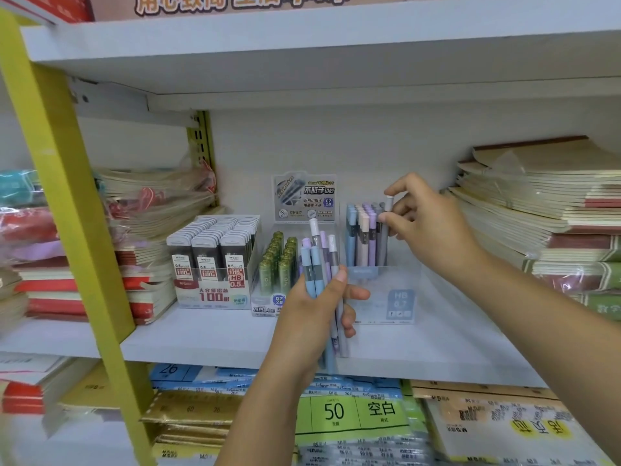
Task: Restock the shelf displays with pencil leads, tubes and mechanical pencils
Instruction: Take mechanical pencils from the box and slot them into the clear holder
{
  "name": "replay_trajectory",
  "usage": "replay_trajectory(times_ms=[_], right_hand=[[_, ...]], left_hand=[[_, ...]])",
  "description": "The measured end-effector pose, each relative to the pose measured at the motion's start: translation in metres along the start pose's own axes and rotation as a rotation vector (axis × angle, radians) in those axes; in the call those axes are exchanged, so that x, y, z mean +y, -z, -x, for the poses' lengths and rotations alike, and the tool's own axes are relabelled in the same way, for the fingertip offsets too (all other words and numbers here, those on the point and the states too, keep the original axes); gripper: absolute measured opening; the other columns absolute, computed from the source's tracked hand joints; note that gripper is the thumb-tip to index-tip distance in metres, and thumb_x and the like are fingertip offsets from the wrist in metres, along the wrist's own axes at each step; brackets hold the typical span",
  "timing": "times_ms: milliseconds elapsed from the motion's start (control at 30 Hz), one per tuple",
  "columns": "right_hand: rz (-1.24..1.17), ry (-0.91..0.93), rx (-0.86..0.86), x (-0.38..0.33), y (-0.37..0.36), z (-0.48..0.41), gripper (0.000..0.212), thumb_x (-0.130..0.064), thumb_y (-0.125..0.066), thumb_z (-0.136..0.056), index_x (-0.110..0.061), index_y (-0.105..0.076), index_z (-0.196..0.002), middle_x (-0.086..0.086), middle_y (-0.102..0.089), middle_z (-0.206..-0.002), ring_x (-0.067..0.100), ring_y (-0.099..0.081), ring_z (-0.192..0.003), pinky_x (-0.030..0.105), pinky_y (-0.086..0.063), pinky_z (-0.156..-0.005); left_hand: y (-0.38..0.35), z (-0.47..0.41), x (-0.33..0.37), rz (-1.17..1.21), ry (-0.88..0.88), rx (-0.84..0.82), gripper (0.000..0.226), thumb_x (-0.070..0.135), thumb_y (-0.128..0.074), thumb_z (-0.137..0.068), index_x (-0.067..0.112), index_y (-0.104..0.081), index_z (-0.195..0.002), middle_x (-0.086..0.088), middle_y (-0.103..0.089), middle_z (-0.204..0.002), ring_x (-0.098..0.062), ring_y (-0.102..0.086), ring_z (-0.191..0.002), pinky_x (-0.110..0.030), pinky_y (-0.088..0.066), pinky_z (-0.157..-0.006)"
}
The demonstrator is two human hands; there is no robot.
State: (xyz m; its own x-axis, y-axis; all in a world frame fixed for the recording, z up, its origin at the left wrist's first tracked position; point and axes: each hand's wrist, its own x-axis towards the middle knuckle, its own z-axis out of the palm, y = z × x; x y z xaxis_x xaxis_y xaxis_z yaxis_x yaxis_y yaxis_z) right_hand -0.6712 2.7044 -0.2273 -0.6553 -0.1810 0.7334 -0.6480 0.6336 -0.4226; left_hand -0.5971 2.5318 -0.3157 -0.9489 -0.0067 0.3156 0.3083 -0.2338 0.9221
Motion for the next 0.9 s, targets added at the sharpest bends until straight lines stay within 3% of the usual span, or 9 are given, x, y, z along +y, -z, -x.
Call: replay_trajectory(times_ms=[167, 300, 367, 433, 500, 567, 700, 800, 900], right_hand=[[0.228, 0.069, -0.015, 0.003, -0.007, 0.004, 0.014, -0.019, -0.065, -0.09, -0.013, -0.062, -0.102, 0.002, -0.066, -0.089, 0.024, -0.056, -0.093, 0.034, -0.043, -0.076], [0.35, 0.015, -0.053, 0.003, -0.006, 0.005, 0.027, -0.021, -0.054, -0.097, -0.016, -0.064, -0.122, 0.008, -0.063, -0.11, 0.026, -0.044, -0.109, 0.029, -0.031, -0.087], [0.27, 0.011, 0.04, -0.008, -0.001, 0.013, 0.028, -0.021, -0.052, -0.098, -0.017, -0.063, -0.123, 0.005, -0.062, -0.112, 0.024, -0.045, -0.111, 0.024, -0.03, -0.087], [0.102, 0.009, 0.11, -0.021, 0.004, 0.026, 0.018, -0.024, -0.054, -0.097, -0.024, -0.069, -0.107, -0.007, -0.064, -0.099, 0.013, -0.051, -0.099, 0.016, -0.034, -0.078], [-0.157, -0.086, 0.019, -0.036, 0.004, 0.039, 0.012, -0.029, -0.06, -0.092, -0.029, -0.071, -0.095, -0.017, -0.067, -0.089, 0.0, -0.057, -0.084, 0.006, -0.038, -0.069], [-0.396, -0.205, -0.103, -0.047, 0.0, 0.048, 0.019, -0.03, -0.068, -0.087, -0.028, -0.072, -0.105, -0.014, -0.071, -0.091, -0.007, -0.061, -0.081, 0.0, -0.041, -0.066], [-0.578, -0.259, -0.101, -0.056, -0.005, 0.053, 0.023, -0.023, -0.071, -0.085, -0.028, -0.068, -0.107, -0.011, -0.074, -0.087, -0.004, -0.067, -0.082, 0.014, -0.046, -0.07], [-0.674, -0.289, 0.044, -0.054, -0.004, 0.052, 0.015, -0.021, -0.067, -0.088, -0.028, -0.065, -0.101, -0.008, -0.075, -0.085, 0.002, -0.069, -0.079, 0.02, -0.046, -0.068], [-0.775, -0.229, 0.321, -0.05, 0.008, 0.041, 0.014, -0.015, -0.061, -0.093, -0.026, -0.057, -0.1, -0.007, -0.075, -0.085, 0.004, -0.069, -0.078, 0.016, -0.05, -0.06]], left_hand=[[0.0, 0.002, 0.0, 0.028, 0.014, -0.006, 0.019, 0.032, -0.057, -0.099, 0.018, -0.061, -0.112, -0.007, -0.077, -0.087, -0.011, -0.051, -0.048, -0.026, -0.05, -0.05], [0.003, 0.005, 0.002, 0.039, 0.016, -0.014, 0.022, 0.034, -0.061, -0.096, 0.021, -0.066, -0.112, -0.006, -0.077, -0.089, -0.011, -0.051, -0.05, -0.026, -0.05, -0.052], [0.005, 0.006, 0.004, 0.035, 0.023, -0.018, 0.023, 0.035, -0.062, -0.095, 0.023, -0.068, -0.114, -0.006, -0.077, -0.092, -0.011, -0.051, -0.051, -0.026, -0.049, -0.053], [0.005, 0.006, 0.008, 0.02, 0.027, -0.033, 0.022, 0.032, -0.061, -0.097, 0.023, -0.068, -0.115, -0.006, -0.077, -0.093, -0.011, -0.052, -0.052, -0.025, -0.049, -0.054], [0.003, 0.007, 0.012, -0.01, 0.021, -0.062, 0.019, 0.034, -0.062, -0.097, 0.025, -0.072, -0.112, -0.007, -0.077, -0.094, -0.011, -0.054, -0.054, -0.024, -0.05, -0.054], [0.0, 0.006, 0.019, -0.063, -0.003, -0.105, 0.019, 0.037, -0.063, -0.096, 0.027, -0.074, -0.107, -0.008, -0.077, -0.096, -0.012, -0.057, -0.055, -0.024, -0.05, -0.055], [-0.001, 0.001, 0.027, -0.136, -0.012, -0.154, 0.025, 0.04, -0.06, -0.097, 0.021, -0.07, -0.112, -0.008, -0.077, -0.098, -0.014, -0.064, -0.061, -0.024, -0.053, -0.057], [0.002, 0.001, 0.026, -0.117, 0.02, -0.168, 0.033, 0.043, -0.06, -0.094, 0.02, -0.067, -0.116, -0.009, -0.078, -0.099, -0.018, -0.073, -0.071, -0.026, -0.058, -0.062], [0.009, -0.002, 0.025, -0.141, 0.035, -0.083, 0.027, 0.04, -0.06, -0.095, 0.019, -0.068, -0.109, -0.007, -0.078, -0.094, -0.014, -0.066, -0.055, -0.023, -0.053, -0.049]])
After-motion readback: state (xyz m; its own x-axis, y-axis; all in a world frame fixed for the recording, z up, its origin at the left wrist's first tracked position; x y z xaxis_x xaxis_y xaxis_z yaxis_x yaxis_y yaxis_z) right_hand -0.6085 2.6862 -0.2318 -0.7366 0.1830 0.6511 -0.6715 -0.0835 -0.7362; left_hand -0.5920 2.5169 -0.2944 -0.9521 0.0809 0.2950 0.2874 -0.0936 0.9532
